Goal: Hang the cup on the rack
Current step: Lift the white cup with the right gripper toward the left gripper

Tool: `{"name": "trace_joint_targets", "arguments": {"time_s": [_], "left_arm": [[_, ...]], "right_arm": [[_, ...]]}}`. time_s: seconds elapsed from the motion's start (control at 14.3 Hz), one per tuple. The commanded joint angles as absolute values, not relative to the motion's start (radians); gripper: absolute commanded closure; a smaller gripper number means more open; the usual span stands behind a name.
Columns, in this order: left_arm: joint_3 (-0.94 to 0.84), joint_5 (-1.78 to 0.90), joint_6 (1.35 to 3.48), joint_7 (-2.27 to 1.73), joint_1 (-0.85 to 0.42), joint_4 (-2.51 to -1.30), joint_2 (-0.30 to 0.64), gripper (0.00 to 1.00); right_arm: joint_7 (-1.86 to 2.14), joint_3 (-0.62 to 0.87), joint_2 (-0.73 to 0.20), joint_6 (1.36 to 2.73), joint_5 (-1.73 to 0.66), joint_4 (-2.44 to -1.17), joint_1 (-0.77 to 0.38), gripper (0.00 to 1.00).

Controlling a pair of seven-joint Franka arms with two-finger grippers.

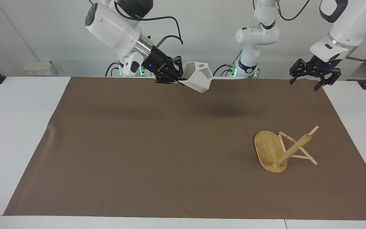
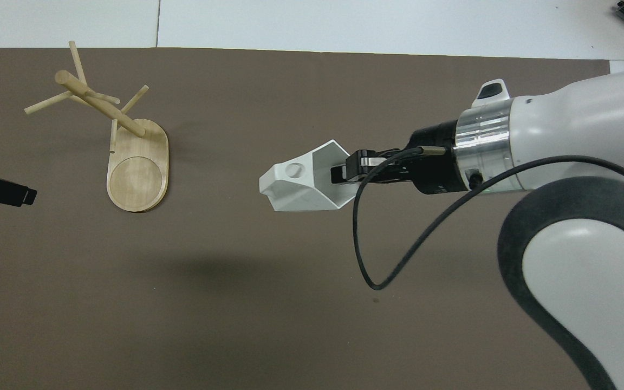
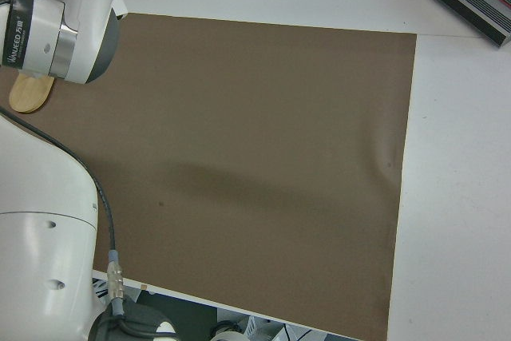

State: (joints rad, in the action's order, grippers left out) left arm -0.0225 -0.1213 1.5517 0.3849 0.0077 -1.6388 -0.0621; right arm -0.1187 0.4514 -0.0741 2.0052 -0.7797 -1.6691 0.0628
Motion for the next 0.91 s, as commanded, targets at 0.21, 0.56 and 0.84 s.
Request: {"name": "trace_joint_targets", "arguments": {"time_s": [0.21, 0.56, 0.84], "left_arm": [[-0.025, -0.307, 1.629, 0.693, 0.003, -1.796, -0.153, 0.00], [-0.025, -0.363, 1.704, 1.143, -0.017, -1.928, -0.219, 0.00], [-0.025, -0.449, 1.755, 1.299, -0.046, -2.018, -0.265, 0.00]], "right_arm": [[-0.210, 0.632, -0.166, 2.180, -0.816, -1.663, 0.067, 1.00], [-0.216, 0.664, -0.184, 2.207, -0.813, -1.658, 0.058, 1.00], [-0.221, 0.666, -0.206, 2.197, -0.818, -1.647, 0.057, 1.00]]}}
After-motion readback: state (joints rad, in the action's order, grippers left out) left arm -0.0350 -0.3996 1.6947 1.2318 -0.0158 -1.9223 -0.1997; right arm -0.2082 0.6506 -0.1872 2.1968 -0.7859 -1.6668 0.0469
